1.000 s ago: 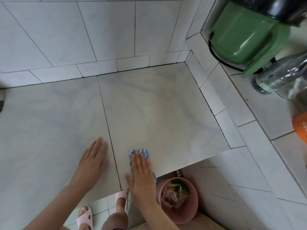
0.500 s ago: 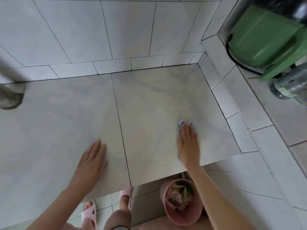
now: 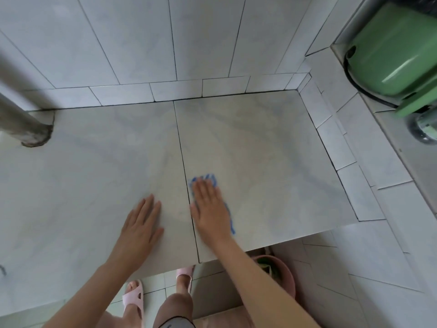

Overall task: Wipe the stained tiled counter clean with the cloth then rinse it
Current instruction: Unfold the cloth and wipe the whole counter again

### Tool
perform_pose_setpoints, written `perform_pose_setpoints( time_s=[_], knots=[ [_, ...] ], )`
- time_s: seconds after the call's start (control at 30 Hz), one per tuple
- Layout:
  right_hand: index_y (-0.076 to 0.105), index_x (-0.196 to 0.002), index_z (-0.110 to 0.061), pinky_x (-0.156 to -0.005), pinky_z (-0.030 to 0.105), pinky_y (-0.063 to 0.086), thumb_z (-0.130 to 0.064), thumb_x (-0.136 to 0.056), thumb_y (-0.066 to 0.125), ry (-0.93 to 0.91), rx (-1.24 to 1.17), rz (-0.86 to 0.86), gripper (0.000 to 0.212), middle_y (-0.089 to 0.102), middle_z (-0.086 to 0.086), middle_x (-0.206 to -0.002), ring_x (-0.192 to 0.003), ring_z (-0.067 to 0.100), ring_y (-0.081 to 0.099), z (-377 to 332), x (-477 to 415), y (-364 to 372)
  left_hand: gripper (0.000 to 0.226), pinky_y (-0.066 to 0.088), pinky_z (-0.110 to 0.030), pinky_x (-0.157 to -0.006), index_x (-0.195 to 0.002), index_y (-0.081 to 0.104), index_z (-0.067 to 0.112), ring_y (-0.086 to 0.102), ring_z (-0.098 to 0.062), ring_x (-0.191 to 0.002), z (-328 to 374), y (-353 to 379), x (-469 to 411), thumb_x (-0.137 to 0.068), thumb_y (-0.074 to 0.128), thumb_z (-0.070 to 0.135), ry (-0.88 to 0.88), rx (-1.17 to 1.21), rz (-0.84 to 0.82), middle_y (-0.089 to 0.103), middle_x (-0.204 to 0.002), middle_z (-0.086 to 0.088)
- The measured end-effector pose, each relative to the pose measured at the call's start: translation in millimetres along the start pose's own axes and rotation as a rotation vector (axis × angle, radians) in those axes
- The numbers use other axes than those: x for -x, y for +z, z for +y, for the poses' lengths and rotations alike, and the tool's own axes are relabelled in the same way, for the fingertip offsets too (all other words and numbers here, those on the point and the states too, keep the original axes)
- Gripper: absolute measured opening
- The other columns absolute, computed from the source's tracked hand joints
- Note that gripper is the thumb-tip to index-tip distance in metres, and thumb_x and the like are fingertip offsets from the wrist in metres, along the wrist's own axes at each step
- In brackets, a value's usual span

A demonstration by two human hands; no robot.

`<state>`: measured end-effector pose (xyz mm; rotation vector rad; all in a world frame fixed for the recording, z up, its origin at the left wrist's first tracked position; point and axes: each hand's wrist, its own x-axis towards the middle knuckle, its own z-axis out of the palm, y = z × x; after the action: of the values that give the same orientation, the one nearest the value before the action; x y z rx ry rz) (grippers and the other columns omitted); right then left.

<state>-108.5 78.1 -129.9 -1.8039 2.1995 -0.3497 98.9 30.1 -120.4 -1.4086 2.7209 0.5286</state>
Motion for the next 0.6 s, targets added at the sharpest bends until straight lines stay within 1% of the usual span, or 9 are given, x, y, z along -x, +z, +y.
perform_pose_setpoints(
  time_s=[0.07,0.17,0.3,0.37,0.43,0.47,0.53,0.57,0.6],
  knots=[
    [0.024,-0.148,-0.015,-0.117,0.035,0.01,-0.035,-0.098,0.029,-0.092,0.028,-0.013,0.054,0.021,0.0,-0.156,-0.145,0.016,0.014,-10.6,13.0,6.6,0.069,0.017,-0.036,-0.107,-0.141,0.029,0.009,0.02,-0.025,-0.135,-2.9,-1.8,0.2,-0.094,0.01,0.055,-0.019,0.013,0.014,0.031,-0.147,-0.016],
    [0.017,-0.15,-0.019,-0.116,0.036,0.011,-0.038,-0.099,0.024,-0.096,0.085,-0.013,0.054,0.016,-0.002,-0.157,-0.145,0.014,0.01,16.9,19.9,0.1,0.071,0.016,-0.037,-0.107,-0.141,0.03,0.007,0.02,-0.025,-0.135,-6.3,-5.0,-1.3,-0.094,0.01,0.056,-0.035,0.045,0.03,0.031,-0.146,-0.017],
    [0.016,-0.15,-0.018,-0.116,0.034,0.007,-0.034,-0.099,0.014,0.143,0.184,0.011,0.054,0.016,0.003,-0.157,-0.146,0.022,0.005,86.7,17.9,-29.7,0.071,0.01,-0.032,-0.109,-0.14,0.031,0.006,0.019,-0.026,-0.135,-8.9,-6.7,-4.6,-0.095,0.01,0.056,-0.03,0.033,0.032,0.031,-0.146,-0.019],
    [0.017,-0.15,-0.011,-0.115,0.04,0.015,-0.03,-0.097,0.007,0.287,0.241,0.006,0.057,0.021,0.009,-0.156,-0.145,0.03,0.01,132.9,16.4,-47.3,0.073,0.011,-0.033,-0.109,-0.14,0.033,0.005,0.018,-0.025,-0.135,-10.4,-7.1,-4.4,-0.094,0.009,0.057,-0.04,0.036,0.03,0.03,-0.147,-0.019],
    [0.016,-0.149,-0.006,-0.114,0.047,0.021,-0.029,-0.094,0.0,0.437,0.263,-0.013,0.062,0.021,0.014,-0.155,-0.144,0.034,0.01,179.4,11.3,-60.9,0.074,0.013,-0.034,-0.108,-0.14,0.034,0.004,0.018,-0.025,-0.135,-12.2,-8.1,-3.3,-0.094,0.009,0.057,-0.043,0.039,0.033,0.029,-0.147,-0.019],
    [0.017,-0.148,-0.004,-0.112,0.051,0.022,-0.03,-0.094,0.0,0.503,0.251,-0.008,0.062,0.02,0.016,-0.155,-0.144,0.034,0.01,194.3,7.0,-65.8,0.073,0.012,-0.033,-0.108,-0.14,0.034,0.004,0.018,-0.025,-0.135,-13.0,-8.8,-2.8,-0.094,0.009,0.056,-0.037,0.038,0.039,0.029,-0.147,-0.019],
    [0.026,-0.144,0.001,-0.11,0.058,0.024,-0.029,-0.095,0.011,0.6,0.203,-0.007,0.06,0.025,0.022,-0.152,-0.141,0.041,0.017,200.2,-5.8,-71.6,0.072,0.01,-0.032,-0.109,-0.14,0.032,0.004,0.017,-0.025,-0.136,-15.7,-9.1,-0.8,-0.095,0.011,0.055,-0.031,0.034,0.056,0.028,-0.147,-0.019],
    [0.029,-0.142,0.004,-0.11,0.059,0.023,-0.03,-0.094,0.014,0.627,0.174,0.018,0.061,0.028,0.025,-0.149,-0.139,0.045,0.021,194.6,-15.0,-73.2,0.072,0.01,-0.033,-0.11,-0.141,0.031,0.005,0.015,-0.025,-0.137,-17.9,-8.5,1.1,-0.094,0.013,0.056,-0.045,0.038,0.071,0.026,-0.149,-0.018],
    [0.027,-0.142,0.006,-0.111,0.057,0.019,-0.033,-0.091,0.011,0.642,0.151,0.061,0.066,0.027,0.027,-0.149,-0.139,0.046,0.021,187.7,-26.2,-74.0,0.073,0.012,-0.035,-0.111,-0.143,0.029,0.007,0.013,-0.023,-0.138,-20.8,-7.1,3.5,-0.092,0.016,0.057,-0.08,0.051,0.083,0.022,-0.15,-0.015]
  ],
)
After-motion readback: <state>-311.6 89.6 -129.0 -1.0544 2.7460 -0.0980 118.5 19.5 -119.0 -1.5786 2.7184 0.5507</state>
